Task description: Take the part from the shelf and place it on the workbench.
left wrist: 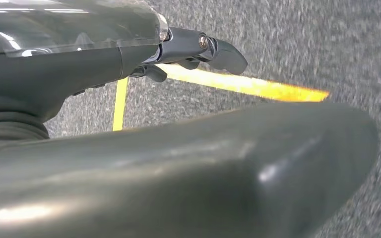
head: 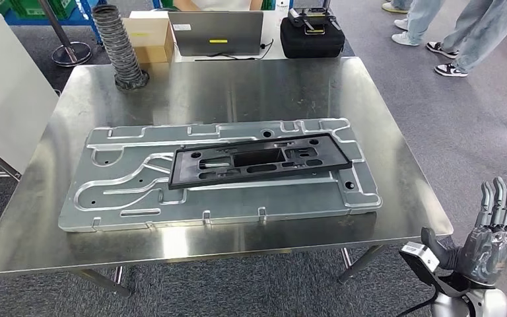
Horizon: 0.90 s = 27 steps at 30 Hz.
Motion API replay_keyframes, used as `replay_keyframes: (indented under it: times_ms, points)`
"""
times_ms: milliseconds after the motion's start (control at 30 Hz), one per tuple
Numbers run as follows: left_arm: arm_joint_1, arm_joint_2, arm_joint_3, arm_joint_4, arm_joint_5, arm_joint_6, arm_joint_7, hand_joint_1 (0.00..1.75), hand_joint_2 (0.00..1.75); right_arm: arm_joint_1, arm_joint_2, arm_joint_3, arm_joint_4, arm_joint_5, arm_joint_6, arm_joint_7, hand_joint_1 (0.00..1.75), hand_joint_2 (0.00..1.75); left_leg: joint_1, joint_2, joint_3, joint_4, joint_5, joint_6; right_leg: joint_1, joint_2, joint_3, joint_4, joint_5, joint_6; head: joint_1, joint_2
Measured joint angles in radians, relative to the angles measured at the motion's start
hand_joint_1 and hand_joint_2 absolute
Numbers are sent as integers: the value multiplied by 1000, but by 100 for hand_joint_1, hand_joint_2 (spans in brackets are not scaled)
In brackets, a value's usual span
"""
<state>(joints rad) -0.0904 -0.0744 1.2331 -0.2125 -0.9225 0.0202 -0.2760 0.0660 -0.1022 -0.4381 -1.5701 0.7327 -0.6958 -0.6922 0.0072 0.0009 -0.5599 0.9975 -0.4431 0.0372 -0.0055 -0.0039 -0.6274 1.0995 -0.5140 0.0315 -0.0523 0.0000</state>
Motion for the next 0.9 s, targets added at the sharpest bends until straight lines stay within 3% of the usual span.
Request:
replay_keyframes:
  times_ms: [67,100,133,167,200,267,333,400,433,467,567,600,633,667,733,800,833,900]
  points:
    - [-1,0,2,0,0,1,1,0,0,8,9,-11,4,2,0,4,0,0,-1,1,-20,1,14,2,-5,0,-43,131,-82,9,0,0]
    - [-1,0,3,0,0,1,2,0,0,13,15,-17,6,3,0,7,0,0,-2,1,-31,1,22,1,-8,0,-52,177,-102,13,0,0]
    - [-1,0,3,0,0,1,2,0,0,18,22,-23,9,5,0,10,0,0,-2,1,-42,2,29,-1,-10,0,-40,182,-98,14,0,0]
    - [0,-1,4,0,-1,0,3,0,0,22,30,-31,12,6,0,12,0,0,-2,1,-52,3,36,-3,-11,0,-7,147,-77,14,0,0]
    - [-1,-1,4,0,-2,0,3,0,0,25,37,-40,14,8,0,13,0,0,-2,1,-61,5,43,-7,-12,0,41,82,-49,13,0,0]
    - [-1,-2,4,0,-6,0,3,0,0,28,50,-57,16,10,0,13,0,0,-2,1,-72,6,56,-16,-10,1,133,-63,-21,5,0,0]
    - [-2,-3,4,0,-8,-1,4,0,0,35,62,-73,17,12,0,13,0,0,-3,0,-74,5,69,-28,-3,3,165,-122,-18,-7,0,0]
    - [-1,-3,5,0,-8,-1,4,0,0,40,74,-89,18,17,3,12,0,0,-1,0,-74,2,80,-42,-1,4,156,-122,-3,-23,0,0]
    - [-1,-2,6,0,-8,-2,4,0,0,41,80,-97,19,19,7,11,0,0,0,-1,-80,8,69,-47,-2,3,148,-123,6,-32,0,0]
    - [1,-2,6,0,-8,-3,3,0,0,43,88,-105,20,22,12,11,0,0,1,-1,-90,31,40,-52,-4,2,138,-126,17,-41,0,0]
    - [3,-4,9,0,-8,-9,-3,0,0,50,111,-131,34,31,36,9,0,0,3,-2,-140,206,-111,-58,-1,-1,99,-126,50,-54,0,0]
    - [3,-4,10,0,-9,-11,-5,0,0,51,118,-142,47,36,45,7,0,0,3,-1,-146,264,-135,-59,1,-1,84,-125,61,-54,0,0]
    - [3,-5,10,0,-9,-12,-6,0,0,51,124,-153,61,41,54,4,0,0,2,-1,-141,298,-138,-59,4,-1,70,-123,71,-55,0,0]
    - [3,-5,11,0,-9,-12,-8,0,0,51,130,-163,78,45,62,2,0,0,2,-2,-117,294,-119,-56,6,-1,56,-121,80,-54,0,0]
    - [2,-5,11,0,-9,-13,-9,0,0,46,137,-184,117,54,80,2,0,0,-1,-2,-24,191,-71,-45,10,-1,32,-113,95,-52,0,0]
    - [-1,-4,12,0,-9,-16,-9,0,0,33,142,-213,182,67,94,2,0,0,-6,-2,80,47,-70,-33,13,-1,18,-105,108,-45,0,0]
    - [-2,-3,12,0,-9,-18,-8,0,0,24,142,-230,226,72,97,1,0,0,-9,-2,107,2,-79,-29,14,-2,15,-103,114,-41,0,0]
    - [-1,-5,13,0,-7,-26,-4,0,0,5,142,-266,328,77,99,-1,0,0,-11,-2,113,-26,-78,-21,12,-2,12,-103,128,-27,0,0]
